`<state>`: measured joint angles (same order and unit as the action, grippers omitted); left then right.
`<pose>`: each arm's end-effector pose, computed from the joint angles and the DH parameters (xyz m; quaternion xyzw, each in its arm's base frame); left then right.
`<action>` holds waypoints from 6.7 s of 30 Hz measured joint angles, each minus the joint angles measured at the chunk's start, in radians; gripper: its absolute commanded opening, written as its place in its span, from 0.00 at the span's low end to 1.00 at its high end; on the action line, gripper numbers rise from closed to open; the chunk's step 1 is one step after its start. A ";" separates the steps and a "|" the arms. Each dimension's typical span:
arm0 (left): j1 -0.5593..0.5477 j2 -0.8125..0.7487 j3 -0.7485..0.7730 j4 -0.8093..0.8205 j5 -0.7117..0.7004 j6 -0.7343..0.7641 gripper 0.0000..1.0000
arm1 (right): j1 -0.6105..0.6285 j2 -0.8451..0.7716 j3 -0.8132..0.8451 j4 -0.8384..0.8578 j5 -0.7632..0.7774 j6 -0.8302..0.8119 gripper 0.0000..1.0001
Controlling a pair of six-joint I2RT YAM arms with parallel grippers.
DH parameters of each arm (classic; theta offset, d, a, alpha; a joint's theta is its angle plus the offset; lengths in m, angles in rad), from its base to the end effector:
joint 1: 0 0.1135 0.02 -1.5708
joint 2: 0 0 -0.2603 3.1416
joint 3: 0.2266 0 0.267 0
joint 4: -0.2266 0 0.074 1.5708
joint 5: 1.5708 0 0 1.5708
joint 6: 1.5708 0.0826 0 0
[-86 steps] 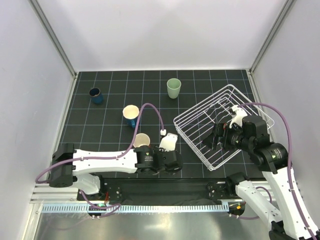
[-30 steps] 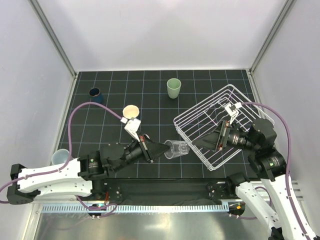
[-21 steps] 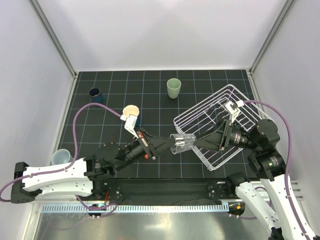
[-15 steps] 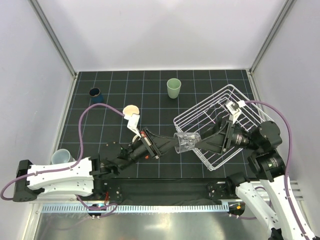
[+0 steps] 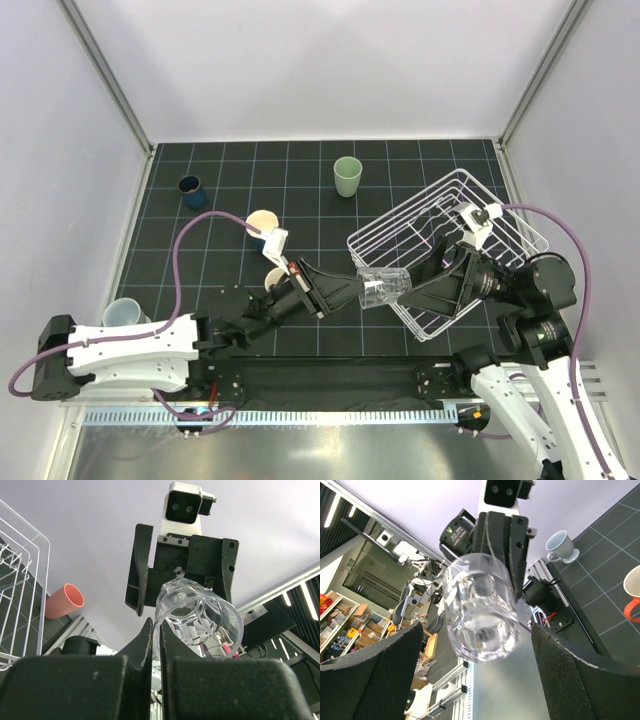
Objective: Load the cups into the dish rack
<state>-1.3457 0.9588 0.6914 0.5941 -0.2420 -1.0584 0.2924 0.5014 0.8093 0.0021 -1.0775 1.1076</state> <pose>0.0825 -0.2717 0.3651 -0.0143 0.5865 -0.7272 0.3564 0.1028 0.1069 0.4091 -0.1799 0.6288 0.6780 0.3355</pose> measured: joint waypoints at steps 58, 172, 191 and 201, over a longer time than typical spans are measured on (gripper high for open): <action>0.364 0.192 0.582 -1.389 0.020 0.377 0.90 | -0.135 0.756 0.589 -1.088 1.080 -0.623 0.04; 1.006 0.723 1.070 -1.586 0.010 0.404 0.96 | 0.111 0.685 0.533 -1.093 1.019 -0.779 1.00; 1.305 1.180 1.315 -1.345 -0.049 0.671 0.86 | 0.209 0.600 0.429 -1.080 0.821 -0.845 1.00; 1.347 1.227 1.316 -1.289 -0.044 0.724 0.77 | 0.238 0.640 0.404 -1.067 0.805 -0.856 1.00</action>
<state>0.0010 2.1860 2.0079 -0.6945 -0.2863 -0.3340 0.5304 1.1416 1.2133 -1.0653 -0.2729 0.2520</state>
